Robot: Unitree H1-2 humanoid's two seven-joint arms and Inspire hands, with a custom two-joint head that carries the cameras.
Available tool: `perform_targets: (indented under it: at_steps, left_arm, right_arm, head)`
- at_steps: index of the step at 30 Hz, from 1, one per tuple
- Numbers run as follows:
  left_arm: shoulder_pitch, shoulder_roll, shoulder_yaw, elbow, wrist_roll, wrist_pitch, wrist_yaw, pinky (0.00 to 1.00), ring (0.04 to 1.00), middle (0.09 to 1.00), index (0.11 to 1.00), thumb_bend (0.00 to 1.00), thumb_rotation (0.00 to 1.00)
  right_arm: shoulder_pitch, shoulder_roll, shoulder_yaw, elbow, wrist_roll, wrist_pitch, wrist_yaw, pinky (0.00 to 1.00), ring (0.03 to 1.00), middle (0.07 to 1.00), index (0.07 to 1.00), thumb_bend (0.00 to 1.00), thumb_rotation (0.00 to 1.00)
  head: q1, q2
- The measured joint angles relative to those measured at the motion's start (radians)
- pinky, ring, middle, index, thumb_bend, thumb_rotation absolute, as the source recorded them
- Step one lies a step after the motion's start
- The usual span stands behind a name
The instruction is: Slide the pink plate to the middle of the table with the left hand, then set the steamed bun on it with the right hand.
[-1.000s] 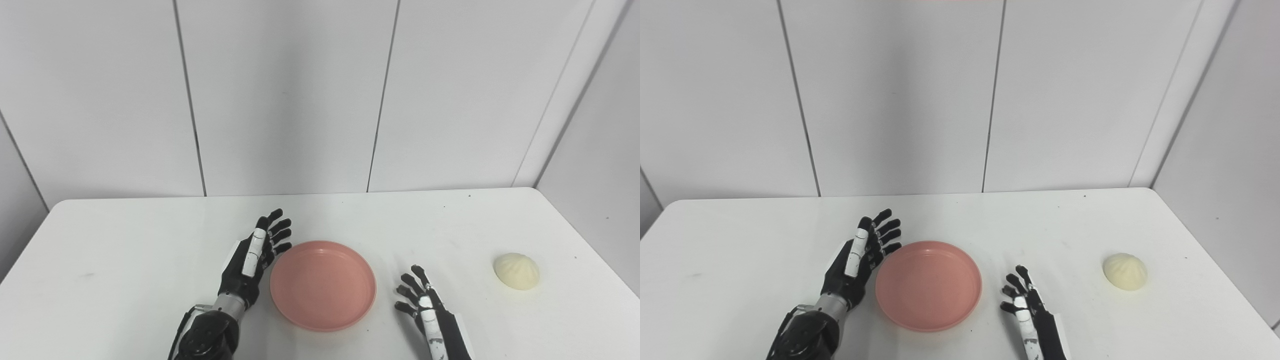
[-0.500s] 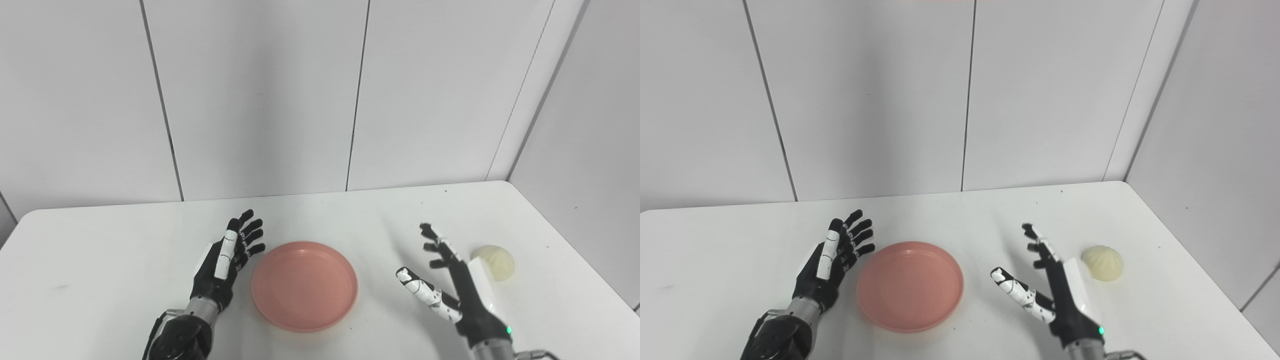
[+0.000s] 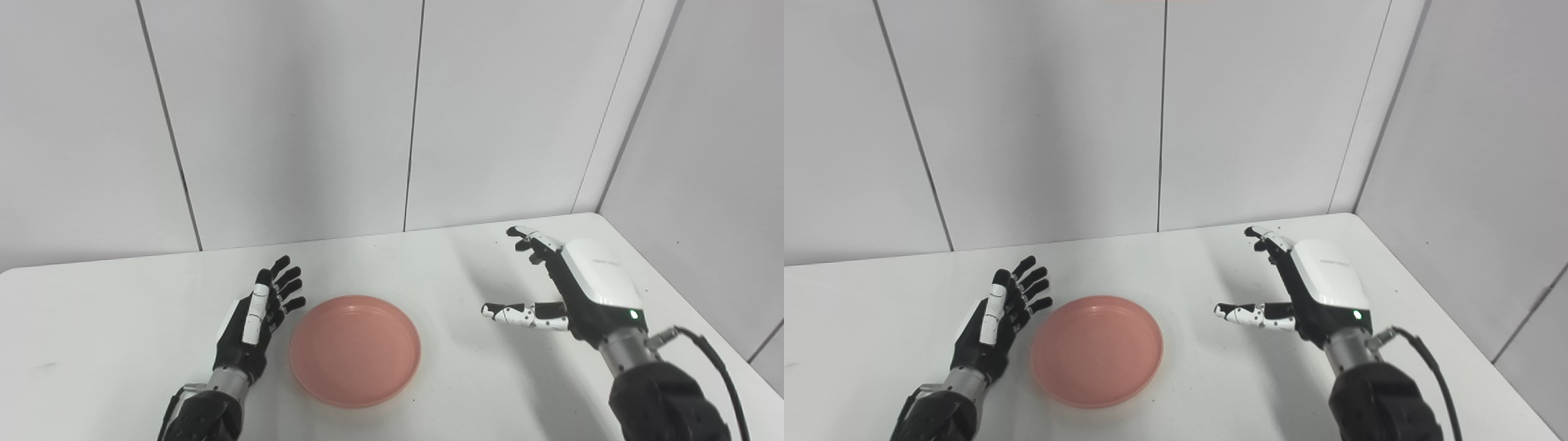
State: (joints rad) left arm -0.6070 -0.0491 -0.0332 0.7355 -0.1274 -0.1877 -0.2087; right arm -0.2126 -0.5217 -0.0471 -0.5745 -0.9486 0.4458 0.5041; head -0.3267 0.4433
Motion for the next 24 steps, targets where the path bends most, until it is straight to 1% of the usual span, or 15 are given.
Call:
perform_targets:
  at_steps: [1,2,4,5,8,10,13,15,17,19,22,24]
  left_arm:
    - [-0.001,0.000,0.001,0.002,0.000,-0.001,0.000,0.82,0.899,0.893,0.894,0.78,0.97]
    - [-0.001,0.000,0.001,0.002,0.000,-0.001,0.000,0.82,0.899,0.891,0.894,0.77,0.97]
    - [-0.002,0.000,0.002,0.002,0.000,-0.002,0.000,0.82,0.898,0.889,0.894,0.77,0.97]
    - [-0.002,0.000,0.003,0.003,0.000,-0.002,0.000,0.82,0.898,0.891,0.896,0.77,0.97]
    - [-0.002,0.000,0.003,0.003,0.000,-0.002,-0.002,0.82,0.896,0.892,0.898,0.76,0.97]
    - [-0.004,0.000,0.003,0.006,0.000,-0.002,-0.002,0.82,0.896,0.892,0.899,0.77,0.97]
    - [-0.004,0.000,0.003,0.006,0.000,-0.003,-0.004,0.82,0.894,0.887,0.897,0.78,0.96]
    - [-0.004,-0.001,0.003,0.006,0.000,-0.002,-0.004,0.83,0.893,0.884,0.893,0.77,0.96]
    - [-0.005,-0.002,0.003,0.006,0.000,-0.003,-0.004,0.82,0.891,0.884,0.895,0.76,0.96]
    - [-0.005,-0.002,0.003,0.007,0.000,-0.004,-0.004,0.82,0.890,0.884,0.896,0.76,0.96]
    - [-0.005,-0.001,0.003,0.008,0.000,-0.005,-0.004,0.82,0.892,0.882,0.897,0.76,0.96]
    - [-0.004,-0.002,0.003,0.007,0.000,-0.005,-0.004,0.82,0.895,0.884,0.895,0.76,0.95]
  right_arm:
    - [-0.020,-0.028,0.000,0.016,-0.031,0.007,0.054,0.58,0.750,0.800,0.807,0.96,0.57]
    - [-0.024,-0.034,0.000,0.021,-0.035,0.007,0.062,0.60,0.768,0.808,0.807,0.97,0.56]
    - [-0.049,-0.061,0.001,0.063,-0.083,0.008,0.116,0.63,0.796,0.820,0.805,0.97,0.54]
    - [-0.058,-0.071,0.001,0.086,-0.098,0.010,0.141,0.63,0.796,0.819,0.802,0.97,0.51]
    - [-0.080,-0.078,0.000,0.139,-0.127,0.015,0.181,0.65,0.801,0.825,0.808,0.97,0.48]
    - [-0.096,-0.085,0.002,0.197,-0.139,0.015,0.203,0.66,0.805,0.828,0.812,0.96,0.48]
    - [-0.115,-0.100,0.009,0.282,-0.162,0.015,0.222,0.70,0.818,0.848,0.822,0.96,0.51]
    - [-0.127,-0.106,0.014,0.348,-0.170,0.015,0.222,0.70,0.808,0.839,0.822,0.97,0.52]
    - [-0.130,-0.105,0.013,0.412,-0.173,0.015,0.205,0.70,0.801,0.834,0.821,0.99,0.55]
    - [-0.130,-0.104,0.013,0.464,-0.174,0.015,0.179,0.70,0.801,0.833,0.823,1.00,0.56]
    - [-0.133,-0.104,0.014,0.532,-0.173,0.015,0.126,0.73,0.817,0.845,0.831,1.00,0.57]
    - [-0.136,-0.105,0.019,0.571,-0.171,0.015,0.092,0.76,0.823,0.848,0.831,1.00,0.61]
  head:
    - [0.002,0.000]
    - [0.002,0.000]
    - [0.002,0.002]
    - [0.002,0.002]
    - [0.003,0.002]
    - [0.003,0.002]
    - [0.008,0.002]
    - [0.008,0.002]
    - [0.009,0.000]
    - [0.008,0.000]
    - [0.008,0.000]
    - [0.009,-0.002]
